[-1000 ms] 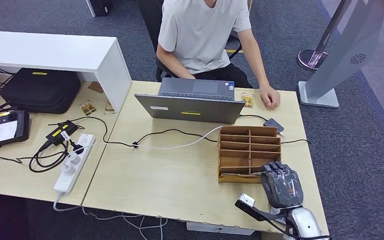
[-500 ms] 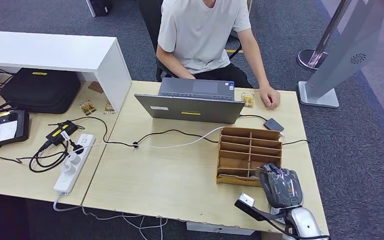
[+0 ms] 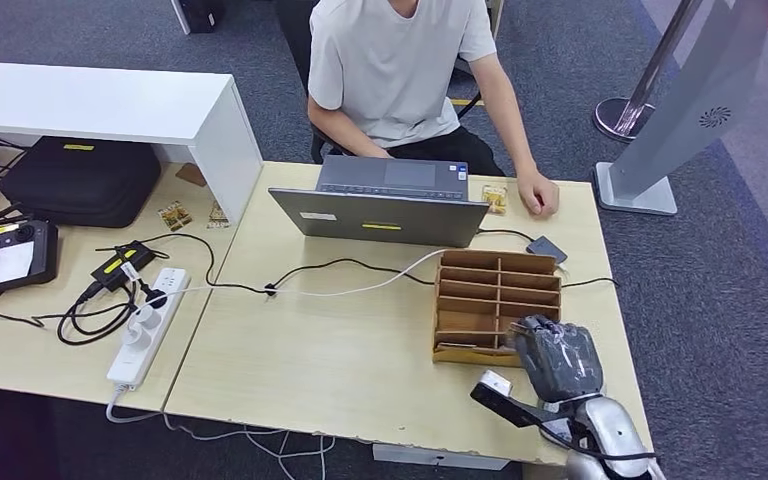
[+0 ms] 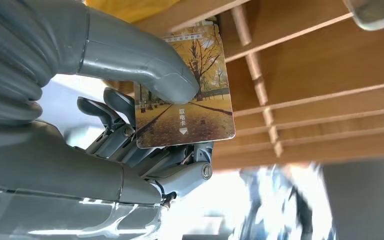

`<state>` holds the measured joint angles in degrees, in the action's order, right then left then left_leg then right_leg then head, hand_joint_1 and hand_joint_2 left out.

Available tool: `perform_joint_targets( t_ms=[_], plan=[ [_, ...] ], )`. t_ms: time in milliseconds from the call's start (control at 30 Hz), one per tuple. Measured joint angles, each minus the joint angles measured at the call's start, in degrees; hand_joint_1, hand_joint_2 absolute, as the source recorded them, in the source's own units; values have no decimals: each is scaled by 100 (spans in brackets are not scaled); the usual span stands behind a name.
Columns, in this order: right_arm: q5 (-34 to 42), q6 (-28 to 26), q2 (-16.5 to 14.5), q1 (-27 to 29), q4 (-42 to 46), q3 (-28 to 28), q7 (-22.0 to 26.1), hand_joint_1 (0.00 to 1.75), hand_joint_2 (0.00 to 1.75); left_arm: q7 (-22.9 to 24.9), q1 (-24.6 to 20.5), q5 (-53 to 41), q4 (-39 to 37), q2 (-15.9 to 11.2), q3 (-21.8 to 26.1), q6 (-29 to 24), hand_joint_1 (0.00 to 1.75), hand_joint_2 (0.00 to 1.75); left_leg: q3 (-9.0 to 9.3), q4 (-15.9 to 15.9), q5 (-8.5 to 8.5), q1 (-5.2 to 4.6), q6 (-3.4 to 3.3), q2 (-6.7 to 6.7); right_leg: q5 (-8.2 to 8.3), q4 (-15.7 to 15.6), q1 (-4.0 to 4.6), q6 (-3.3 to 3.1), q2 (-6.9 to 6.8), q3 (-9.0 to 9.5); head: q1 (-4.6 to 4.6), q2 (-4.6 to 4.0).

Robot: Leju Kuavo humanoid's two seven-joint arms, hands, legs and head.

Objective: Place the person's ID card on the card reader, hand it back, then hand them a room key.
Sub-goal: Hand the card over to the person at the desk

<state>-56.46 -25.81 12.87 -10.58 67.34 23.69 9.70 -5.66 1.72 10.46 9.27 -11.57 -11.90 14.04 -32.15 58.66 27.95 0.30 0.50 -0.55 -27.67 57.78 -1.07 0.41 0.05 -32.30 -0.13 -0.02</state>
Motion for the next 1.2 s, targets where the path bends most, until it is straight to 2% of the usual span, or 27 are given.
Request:
perform_joint_targets(
  t_ms=[100,167,300,400,667,767,1000,1100,1200],
  plan=[
    [1176,1220,177,-534,42,-31,165,175,175,59,-16,14,0,-33,-3,56,0,175,0,2,-10,-1,-1,16,12,0,-1,-3,11,-7,-1,0],
    [1627,1683,285,-904,43,-83,212,175,175,69,-22,17,0,-48,-4,85,0,175,-1,3,-15,-2,-4,18,15,0,-1,0,13,-7,1,0],
    [1979,2282,446,-1556,-3,-95,184,175,175,134,-26,13,0,-72,-19,184,0,175,-7,5,-23,-2,-3,16,23,2,-1,3,12,-10,0,0],
    [2147,2572,520,-2045,-109,-72,128,175,175,163,-44,10,0,-93,-61,263,0,175,-6,5,-26,-1,-3,15,24,3,-1,4,11,-12,0,0],
    [2285,2780,561,-2887,-513,206,-81,175,175,205,-76,8,0,-111,-121,283,0,175,-14,5,-26,1,-2,12,24,6,0,4,10,-18,0,0],
    [2098,2435,519,-3185,-746,363,-144,175,175,231,-97,6,0,-119,-141,283,0,175,-14,5,-27,1,-2,8,24,6,1,4,7,-18,1,0],
    [647,252,258,-3208,-1186,682,-586,175,175,235,-111,-26,0,-119,-207,271,0,175,-17,5,-27,1,-2,2,23,6,1,5,4,-20,0,0],
    [237,-338,165,-3145,-1338,752,-666,175,175,226,-113,-27,0,-116,-236,274,0,175,-22,5,-27,1,-2,-2,23,6,1,5,1,-24,0,0],
    [-1,-645,86,-3081,-1468,780,-673,44,175,208,-114,-28,0,-112,-243,296,0,175,-27,5,-27,1,-2,-9,22,6,1,5,-4,-28,1,0]
  ],
)
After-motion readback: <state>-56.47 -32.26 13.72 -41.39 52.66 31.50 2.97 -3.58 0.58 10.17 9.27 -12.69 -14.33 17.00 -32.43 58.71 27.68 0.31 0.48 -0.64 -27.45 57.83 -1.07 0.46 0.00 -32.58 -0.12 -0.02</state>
